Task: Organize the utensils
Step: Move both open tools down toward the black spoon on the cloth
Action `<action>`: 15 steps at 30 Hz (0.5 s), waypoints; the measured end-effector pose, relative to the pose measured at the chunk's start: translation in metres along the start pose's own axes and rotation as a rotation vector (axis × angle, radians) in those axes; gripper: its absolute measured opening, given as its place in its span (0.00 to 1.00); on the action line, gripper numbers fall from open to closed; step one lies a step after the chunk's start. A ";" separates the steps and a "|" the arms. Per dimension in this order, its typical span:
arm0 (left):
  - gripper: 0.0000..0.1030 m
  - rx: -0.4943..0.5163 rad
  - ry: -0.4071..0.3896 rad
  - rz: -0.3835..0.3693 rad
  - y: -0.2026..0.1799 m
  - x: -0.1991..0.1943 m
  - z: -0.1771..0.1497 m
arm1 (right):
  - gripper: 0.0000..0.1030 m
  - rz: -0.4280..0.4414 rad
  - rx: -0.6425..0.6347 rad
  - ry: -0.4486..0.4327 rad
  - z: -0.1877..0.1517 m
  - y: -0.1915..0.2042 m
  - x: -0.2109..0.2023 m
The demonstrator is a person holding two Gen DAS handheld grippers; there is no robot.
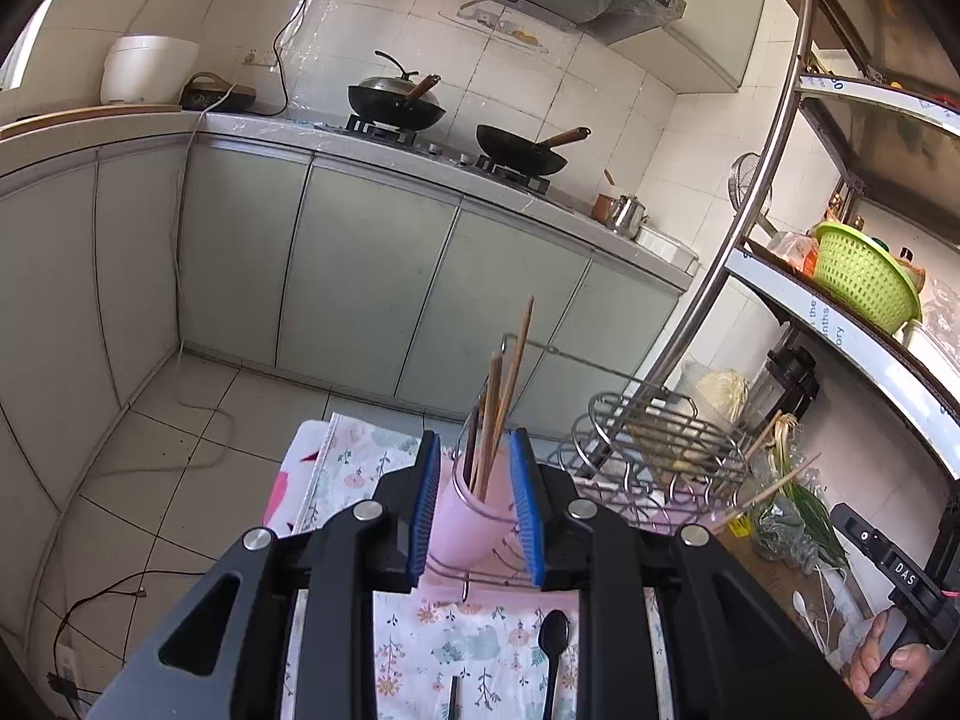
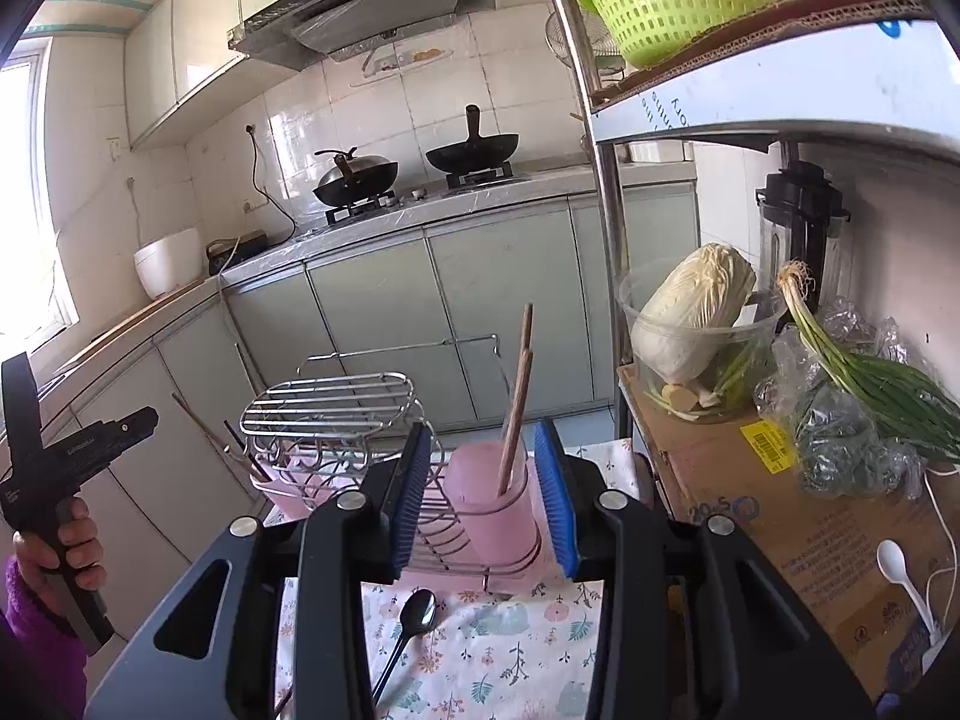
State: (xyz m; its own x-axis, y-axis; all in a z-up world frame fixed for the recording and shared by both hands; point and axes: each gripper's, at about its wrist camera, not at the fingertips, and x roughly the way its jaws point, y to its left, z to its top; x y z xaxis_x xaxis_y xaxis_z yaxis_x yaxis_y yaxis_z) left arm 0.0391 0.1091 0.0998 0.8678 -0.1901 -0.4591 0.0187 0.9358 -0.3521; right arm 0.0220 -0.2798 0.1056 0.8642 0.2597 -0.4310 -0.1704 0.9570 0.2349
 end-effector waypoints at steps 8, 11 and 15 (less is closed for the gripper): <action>0.22 -0.008 0.198 -0.013 0.009 0.024 -0.062 | 0.36 0.072 0.072 0.183 -0.071 0.008 0.028; 0.22 -0.026 0.297 -0.028 0.012 0.040 -0.085 | 0.36 0.095 0.083 0.261 -0.094 0.015 0.042; 0.22 -0.028 0.410 -0.026 0.012 0.060 -0.111 | 0.36 0.122 0.094 0.349 -0.123 0.023 0.057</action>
State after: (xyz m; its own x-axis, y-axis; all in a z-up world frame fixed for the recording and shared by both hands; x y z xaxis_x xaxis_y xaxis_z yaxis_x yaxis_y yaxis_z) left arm 0.0361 0.0756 -0.0227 0.5974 -0.3217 -0.7346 0.0197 0.9216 -0.3876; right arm 0.0093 -0.2273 -0.0211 0.6240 0.4152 -0.6620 -0.2041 0.9043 0.3749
